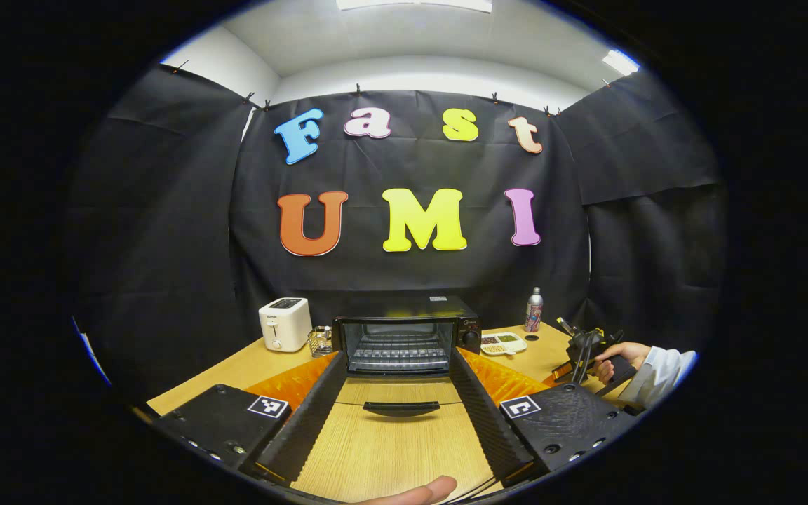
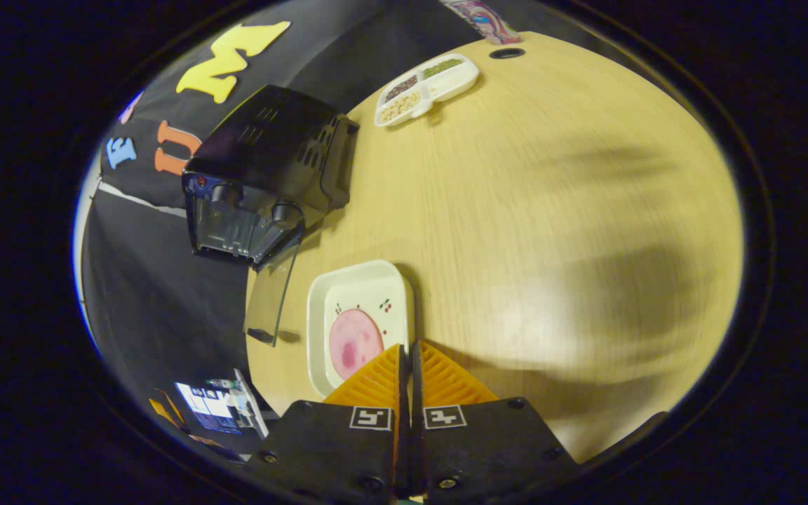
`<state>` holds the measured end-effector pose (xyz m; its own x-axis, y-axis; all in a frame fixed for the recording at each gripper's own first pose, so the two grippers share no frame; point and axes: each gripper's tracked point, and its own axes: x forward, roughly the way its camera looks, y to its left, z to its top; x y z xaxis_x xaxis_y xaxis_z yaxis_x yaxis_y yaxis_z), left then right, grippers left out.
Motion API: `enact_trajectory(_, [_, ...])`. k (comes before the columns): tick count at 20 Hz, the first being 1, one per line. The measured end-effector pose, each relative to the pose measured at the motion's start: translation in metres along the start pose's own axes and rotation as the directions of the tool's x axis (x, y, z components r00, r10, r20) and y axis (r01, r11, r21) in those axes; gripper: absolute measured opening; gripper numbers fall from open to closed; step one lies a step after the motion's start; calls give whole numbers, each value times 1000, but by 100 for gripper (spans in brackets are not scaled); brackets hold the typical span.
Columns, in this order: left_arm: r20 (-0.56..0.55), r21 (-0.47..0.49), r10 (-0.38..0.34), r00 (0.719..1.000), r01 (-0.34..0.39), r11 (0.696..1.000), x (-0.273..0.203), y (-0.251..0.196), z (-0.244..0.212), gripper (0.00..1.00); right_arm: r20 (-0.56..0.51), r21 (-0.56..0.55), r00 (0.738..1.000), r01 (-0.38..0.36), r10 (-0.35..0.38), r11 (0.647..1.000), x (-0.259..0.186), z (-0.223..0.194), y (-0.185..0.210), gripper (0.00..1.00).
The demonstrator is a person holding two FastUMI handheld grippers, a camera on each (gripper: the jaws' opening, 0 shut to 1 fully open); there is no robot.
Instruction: Open the electric oven with the left hand, put the food in, and close the electric oven.
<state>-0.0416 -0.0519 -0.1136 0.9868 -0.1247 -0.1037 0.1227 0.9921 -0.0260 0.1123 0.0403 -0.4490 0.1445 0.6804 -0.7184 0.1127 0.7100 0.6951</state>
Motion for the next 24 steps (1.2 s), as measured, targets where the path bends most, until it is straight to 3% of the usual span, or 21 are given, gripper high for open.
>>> enact_trajectory(3, [14,10,-1,1000,1,1000,-6,-1,6,94,46,40,999,-4,2,999,-25,-1,-14,0])
enact_trajectory(6, [10,18,-9,1000,9,1000,-13,-4,4,94,92,28,995,42,-45,999,-48,-2,-24,0])
enact_trajectory(11, [-11,36,6,1000,-6,999,-17,8,-5,95,125,-25,987,107,-103,994,-75,-9,-11,0])
enact_trajectory(12, [-16,35,9,1000,-9,999,-17,12,-6,94,139,-41,984,120,-113,992,-79,-7,-6,4])
enact_trajectory(16, [-30,25,24,999,-23,999,-20,28,-15,95,167,-98,978,142,-125,985,-90,-6,26,0])
enact_trajectory(24, [-64,0,50,997,-50,999,-22,64,-38,94,135,-193,989,82,-56,978,-60,-25,118,4])
